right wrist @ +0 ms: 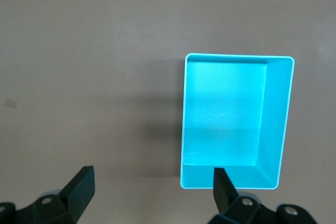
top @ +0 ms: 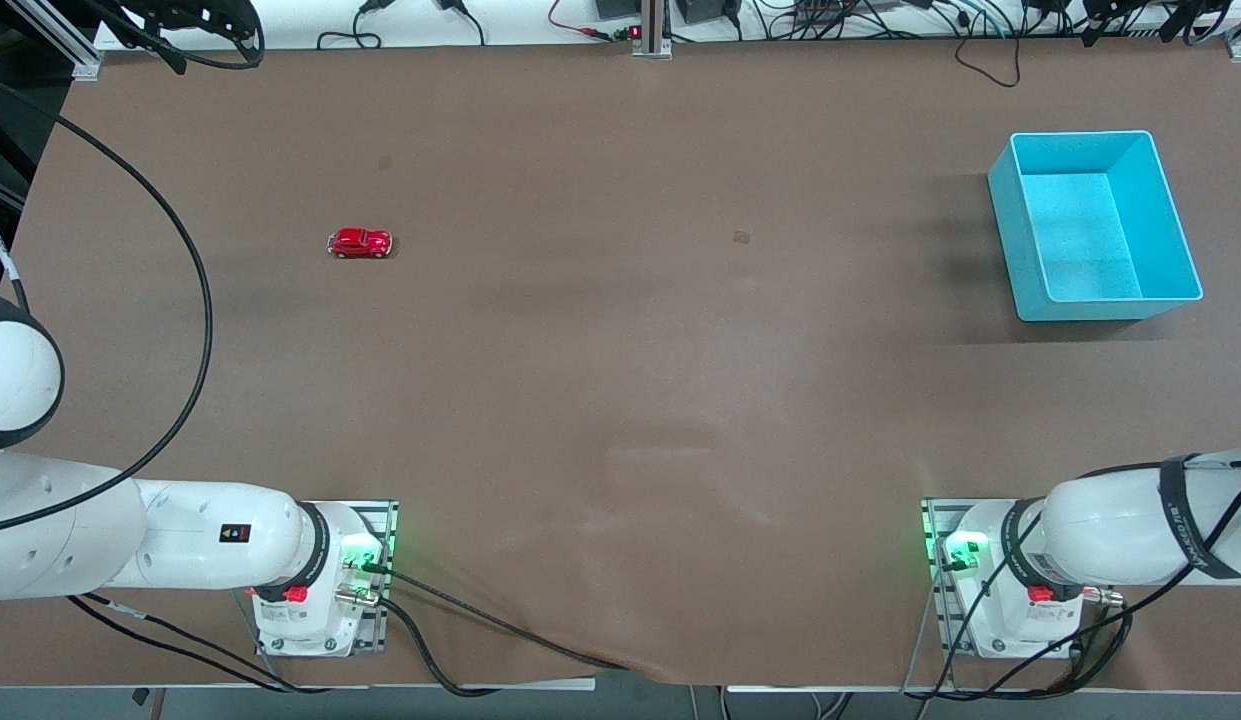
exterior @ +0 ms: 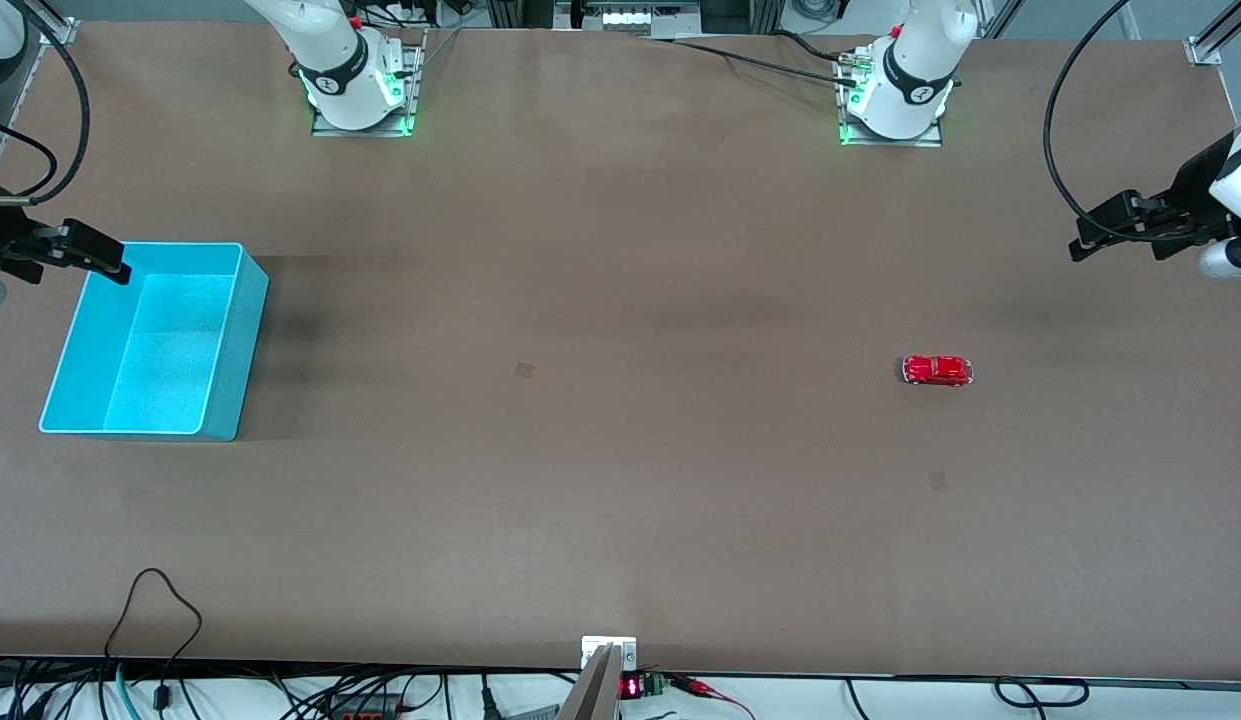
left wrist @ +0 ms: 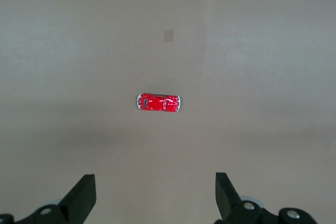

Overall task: Wind red beetle toy and store in blue box
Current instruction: 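Move the left gripper over the red toy car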

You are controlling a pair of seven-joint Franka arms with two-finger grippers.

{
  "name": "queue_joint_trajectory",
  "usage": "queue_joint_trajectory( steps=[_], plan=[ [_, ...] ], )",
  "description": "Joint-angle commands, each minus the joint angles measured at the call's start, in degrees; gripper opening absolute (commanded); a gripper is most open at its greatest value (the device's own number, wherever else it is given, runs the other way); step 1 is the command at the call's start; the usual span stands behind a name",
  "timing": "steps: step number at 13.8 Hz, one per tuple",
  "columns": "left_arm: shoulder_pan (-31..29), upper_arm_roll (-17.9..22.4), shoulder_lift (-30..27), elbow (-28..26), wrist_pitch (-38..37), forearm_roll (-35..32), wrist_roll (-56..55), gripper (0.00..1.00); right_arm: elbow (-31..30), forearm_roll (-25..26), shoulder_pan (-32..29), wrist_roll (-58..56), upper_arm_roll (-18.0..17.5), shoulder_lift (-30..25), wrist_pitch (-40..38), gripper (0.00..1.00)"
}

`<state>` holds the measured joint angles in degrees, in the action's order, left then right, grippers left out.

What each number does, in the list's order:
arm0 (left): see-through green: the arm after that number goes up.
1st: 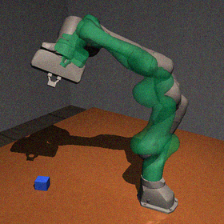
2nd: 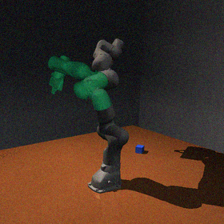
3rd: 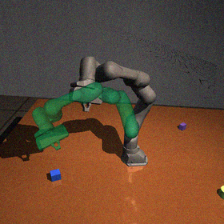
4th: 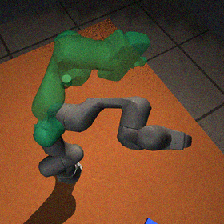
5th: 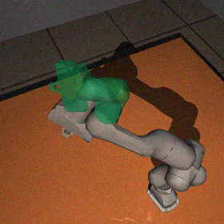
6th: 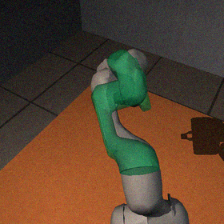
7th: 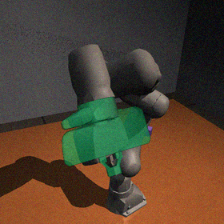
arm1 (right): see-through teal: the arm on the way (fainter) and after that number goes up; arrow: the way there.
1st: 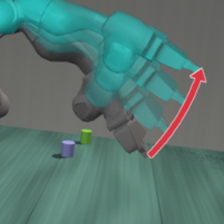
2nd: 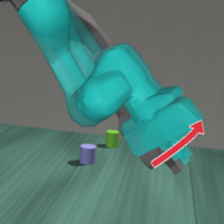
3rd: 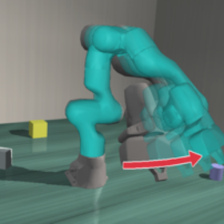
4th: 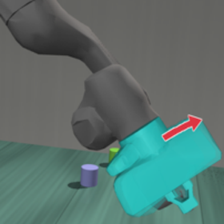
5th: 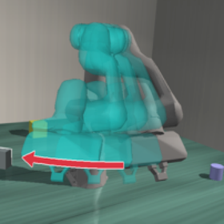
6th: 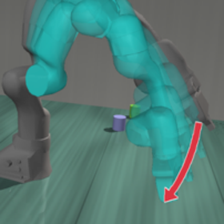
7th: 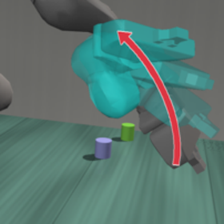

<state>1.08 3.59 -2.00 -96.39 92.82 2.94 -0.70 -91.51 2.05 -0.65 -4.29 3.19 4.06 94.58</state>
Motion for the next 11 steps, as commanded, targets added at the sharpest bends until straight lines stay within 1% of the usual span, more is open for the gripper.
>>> queue_joint_trajectory(
  steps=[1,4,6,9,11],
  plan=[
    [-0.11,0.01,-0.90,-1.08,-0.27,-1.18,1.04,1.00,-0.33,-1.00,-0.32,-0.02,-0.29,-0.54,-0.27,1.00],
    [0.41,-0.17,0.14,-0.64,0.26,-1.18,0.17,1.00,-0.33,-0.99,-0.32,-0.28,-0.29,-0.72,-0.36,1.00],
    [0.67,-0.17,4.00,-0.38,-0.09,-0.21,0.60,1.00,-0.33,-0.99,-0.32,0.24,-0.29,-0.72,-0.18,1.00],
    [0.94,-0.17,8.75,0.14,0.26,0.57,0.96,1.00,-0.24,-0.99,-0.58,0.33,-0.29,0.77,0.00,1.00],
    [0.85,-0.08,13.31,3.03,0.00,0.05,4.10,1.00,-0.24,-0.99,-0.32,-0.10,-0.29,3.31,-0.18,1.00]
  ],
)
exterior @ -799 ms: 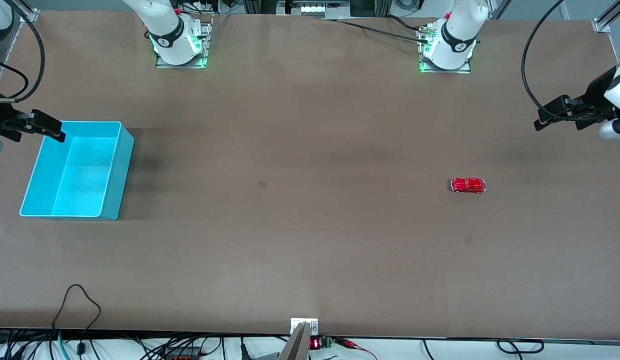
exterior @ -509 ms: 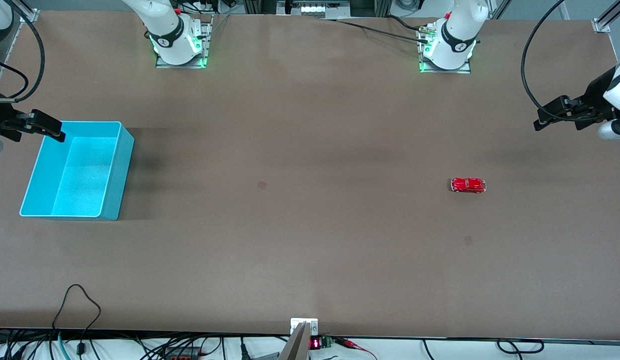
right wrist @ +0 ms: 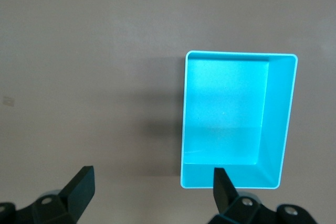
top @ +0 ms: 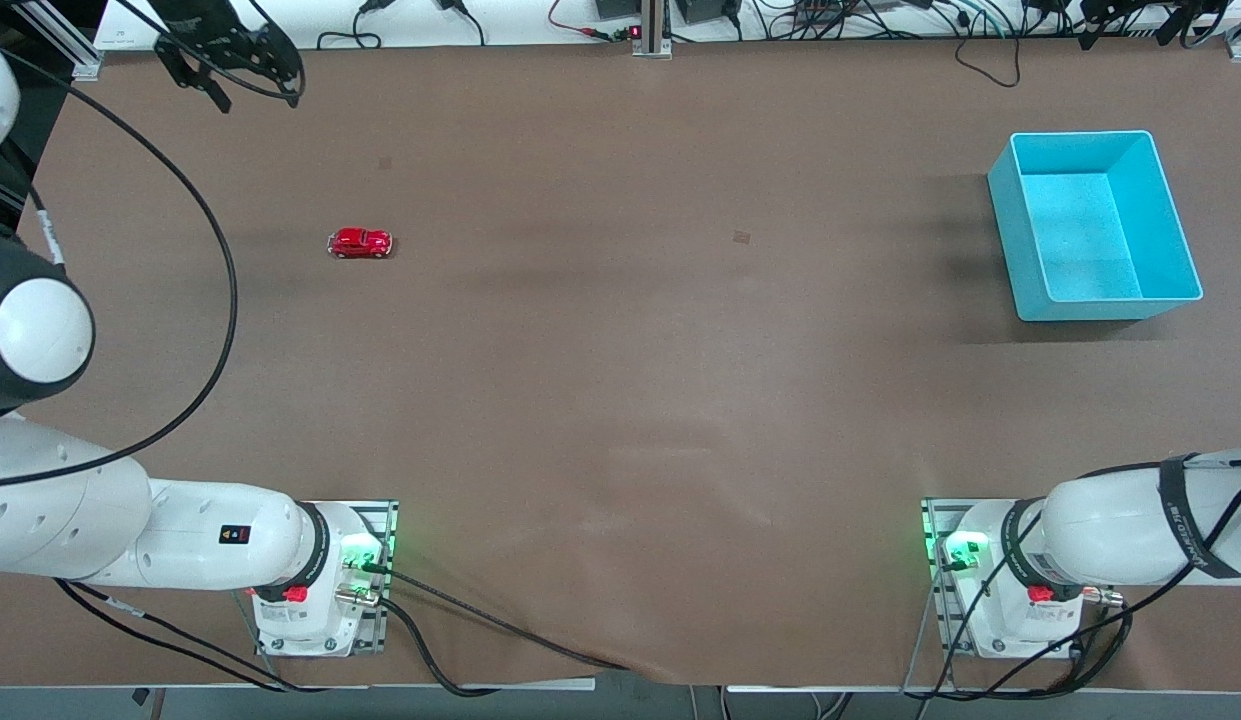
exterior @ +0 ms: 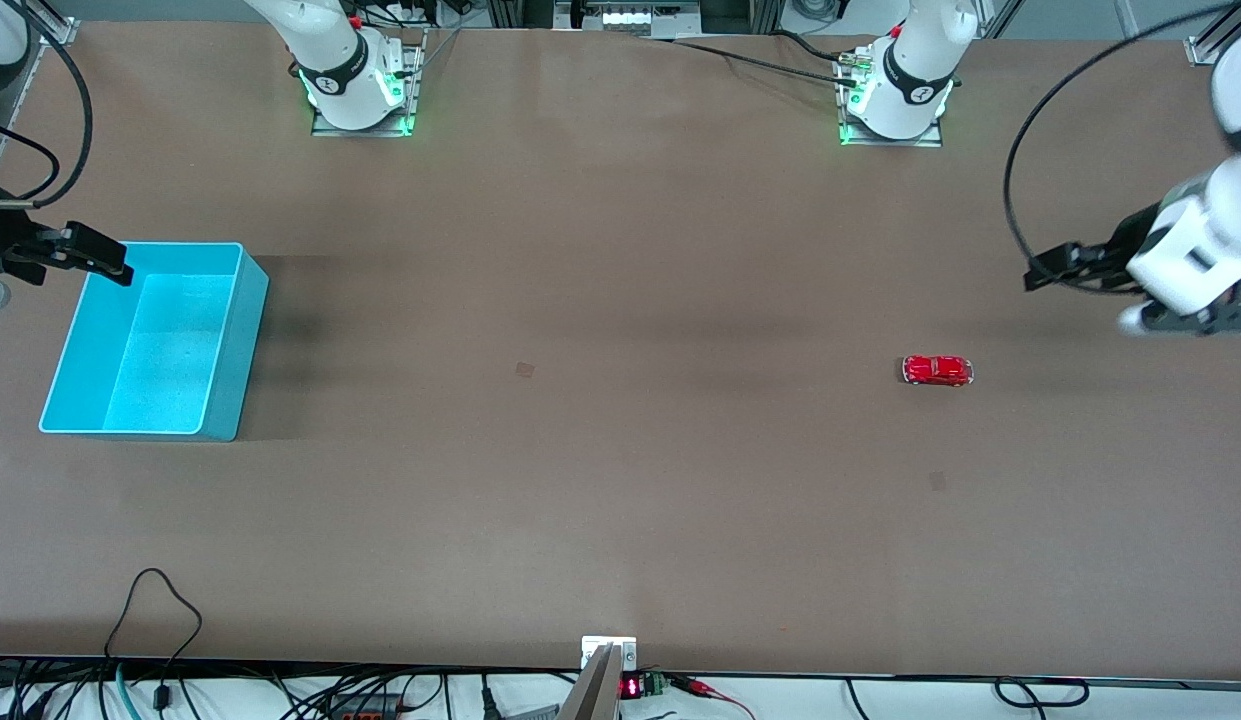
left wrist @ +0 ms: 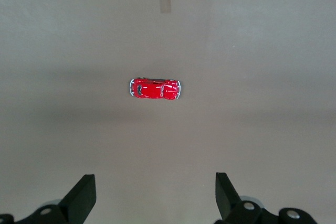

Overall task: Wind red beetle toy and store in blue box
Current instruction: 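Move the left gripper over the red toy car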

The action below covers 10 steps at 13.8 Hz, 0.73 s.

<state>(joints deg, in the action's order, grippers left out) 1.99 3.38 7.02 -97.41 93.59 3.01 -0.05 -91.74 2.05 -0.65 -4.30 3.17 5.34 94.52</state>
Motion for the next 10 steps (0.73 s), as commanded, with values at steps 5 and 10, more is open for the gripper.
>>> queue_joint_trajectory(
  steps=[5,10],
  plan=[
    [-0.93,0.22,7.92,2.77,2.73,-0.55,23.48,1.00,-0.10,-0.11,-0.58,-0.71,-0.27,4.85,-0.92,1.00],
    [-0.93,0.13,8.10,-8.91,20.21,-7.40,43.70,1.00,-0.19,-0.03,-0.32,0.08,-0.27,4.85,-0.92,1.00]
  ],
)
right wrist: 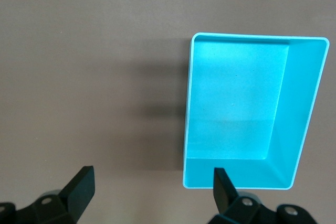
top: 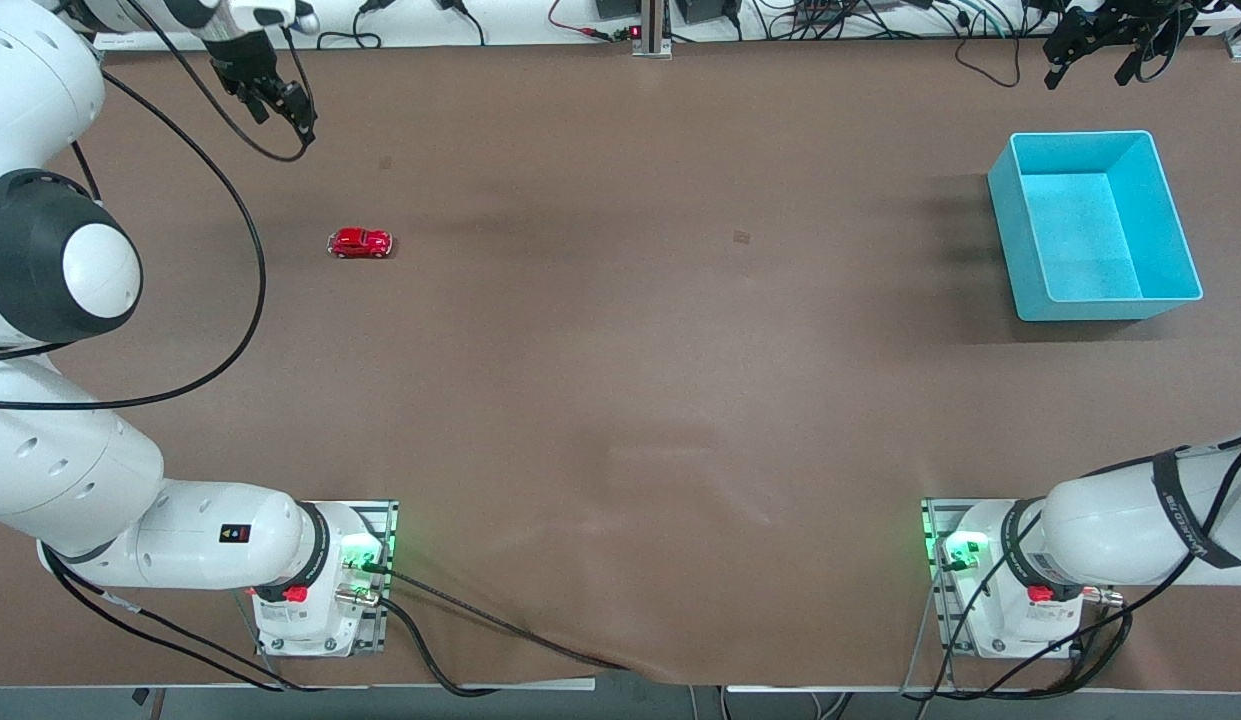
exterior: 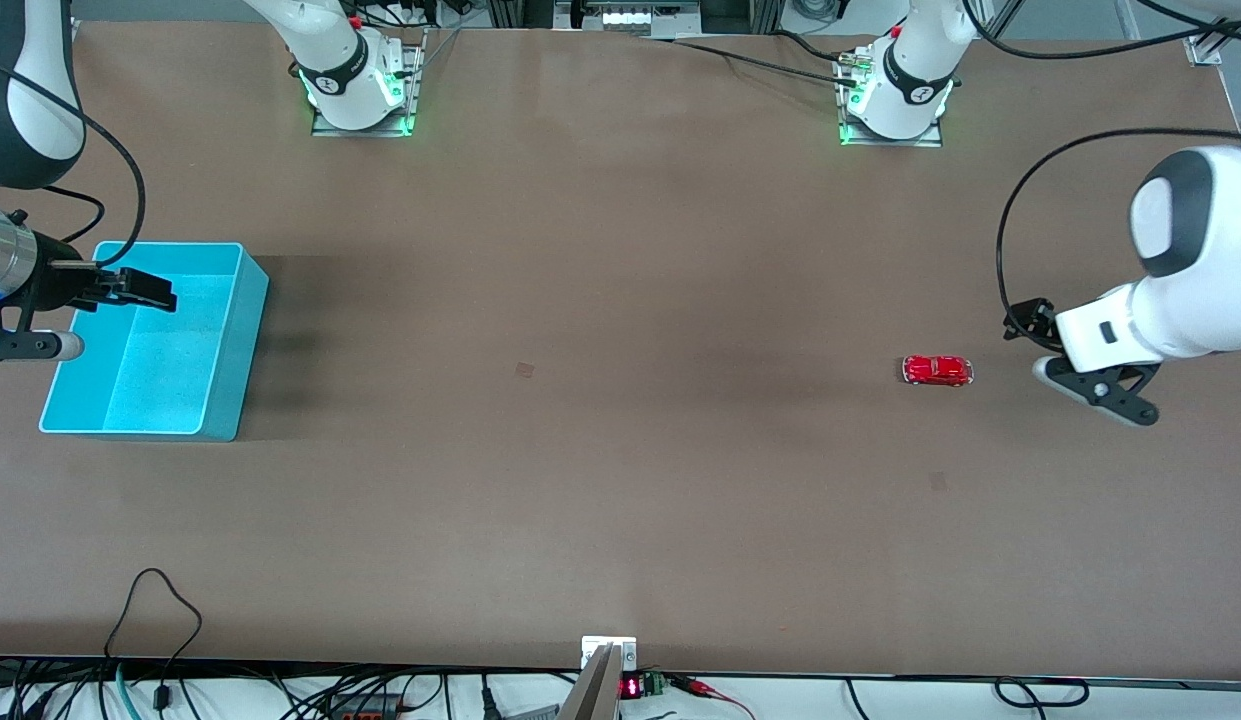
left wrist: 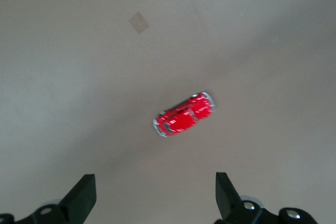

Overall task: Wind red beetle toy and store in blue box
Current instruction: 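Move the left gripper over the red toy car, then lower the left gripper and close it on the red car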

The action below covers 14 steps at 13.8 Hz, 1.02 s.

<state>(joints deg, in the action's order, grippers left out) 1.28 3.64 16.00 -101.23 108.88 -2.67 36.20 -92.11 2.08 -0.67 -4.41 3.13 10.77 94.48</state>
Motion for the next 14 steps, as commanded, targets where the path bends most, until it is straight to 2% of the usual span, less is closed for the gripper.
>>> queue_joint_trajectory(
  steps=[1,3,9,11,14],
  plan=[
    [-0.31,-0.13,-0.89,-7.29,8.15,-2.08,12.70,1.00,0.18,0.03,-0.30,0.20,-0.23,-0.58,-0.87,1.00],
    [-0.22,-0.21,-0.89,-11.34,14.05,-2.69,22.65,1.00,0.18,-0.06,-0.30,0.28,-0.23,-0.58,-0.87,1.00],
    [-0.31,-1.71,0.60,-14.34,16.88,-2.70,44.35,1.00,0.18,-0.06,-0.47,0.11,-0.23,-0.58,-0.87,1.00],
    [-0.57,-1.80,1.49,-16.01,19.86,-2.61,48.86,1.00,0.18,-0.06,-0.47,0.11,-0.23,-0.58,-0.96,1.00],
    [-1.28,-1.88,1.66,-18.82,23.82,-2.61,50.02,1.00,0.18,-0.06,-0.56,-0.07,-0.23,-0.49,-0.87,1.00]
  ],
)
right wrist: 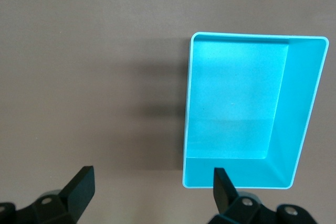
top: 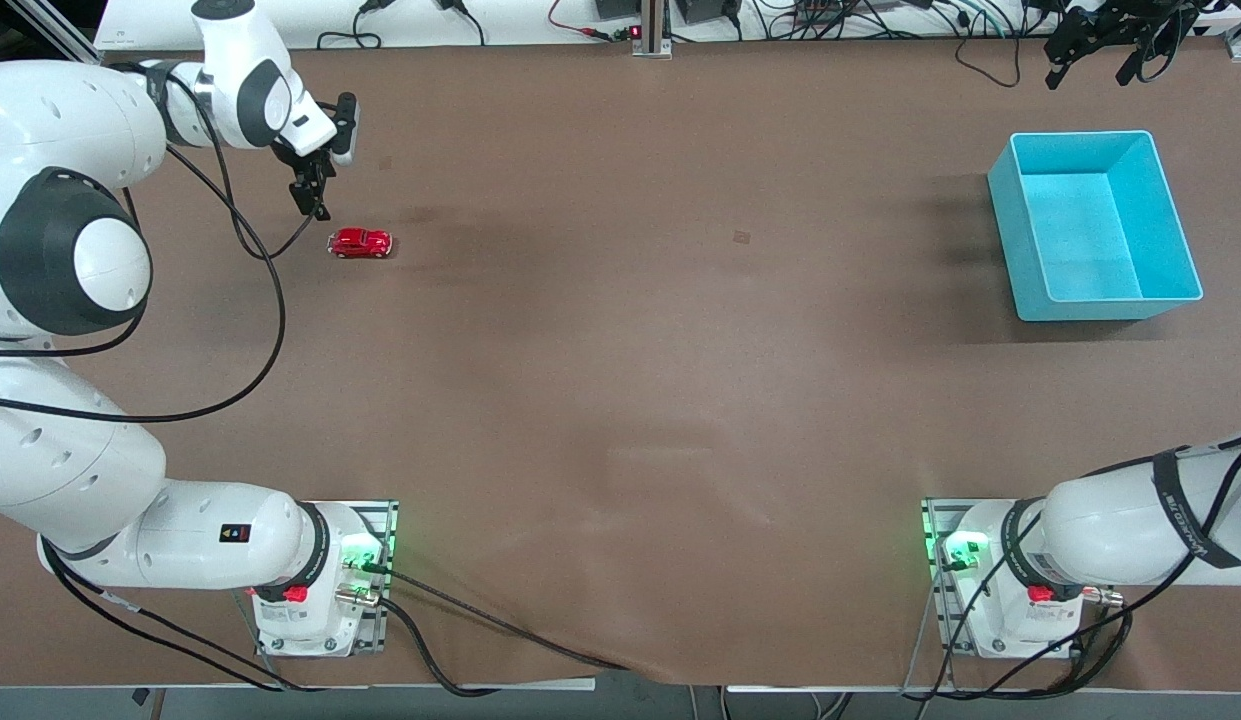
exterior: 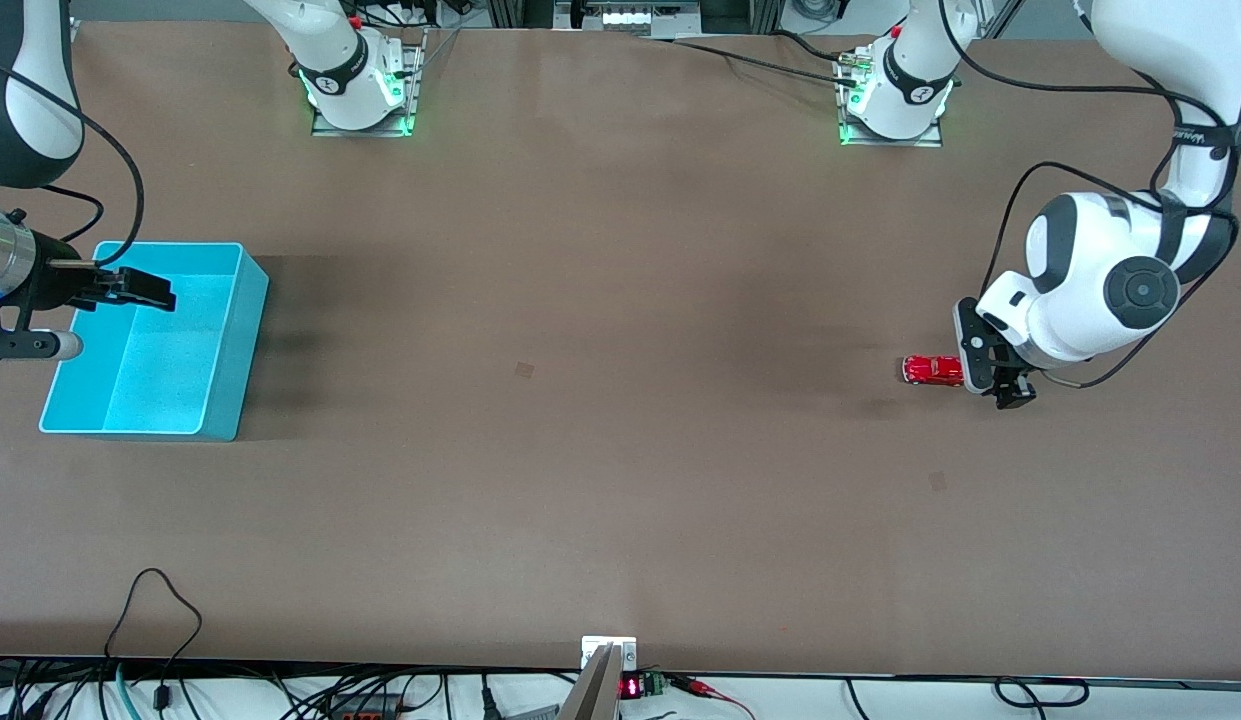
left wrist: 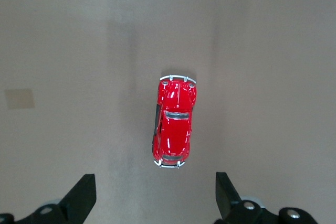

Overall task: Wind red beetle toy and store in blue box
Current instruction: 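Lower the left gripper and close it on the red car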

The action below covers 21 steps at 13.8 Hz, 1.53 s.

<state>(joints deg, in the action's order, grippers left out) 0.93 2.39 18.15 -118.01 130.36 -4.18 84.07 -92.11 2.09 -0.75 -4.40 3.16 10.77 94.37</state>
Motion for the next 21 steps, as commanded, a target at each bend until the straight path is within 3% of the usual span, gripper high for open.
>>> queue_joint_trajectory(
  steps=[1,4,9,12,21],
  plan=[
    [-1.10,-1.24,-0.40,-3.18,3.58,-1.09,2.85,1.00,0.17,-0.06,-0.48,-0.08,-0.26,-0.49,-0.85,1.00],
    [-2.16,-1.68,-0.39,-6.88,8.59,-1.00,3.12,1.00,0.17,-0.06,-0.48,-0.25,-0.26,-0.49,-0.85,1.00],
    [-3.47,-1.77,0.13,-8.47,12.11,-0.48,4.51,1.00,0.17,-0.06,-0.57,-0.52,-0.26,-0.49,-0.85,1.00],
    [-5.93,-4.49,0.57,-8.99,12.29,0.31,4.88,1.00,0.17,-0.06,-0.48,-0.43,-0.26,-0.49,-0.85,1.00],
    [-5.94,-4.85,3.21,-9.52,13.96,1.55,5.32,1.00,0.26,-0.06,-0.30,-0.17,-0.26,-0.49,-1.38,1.00]
  ],
)
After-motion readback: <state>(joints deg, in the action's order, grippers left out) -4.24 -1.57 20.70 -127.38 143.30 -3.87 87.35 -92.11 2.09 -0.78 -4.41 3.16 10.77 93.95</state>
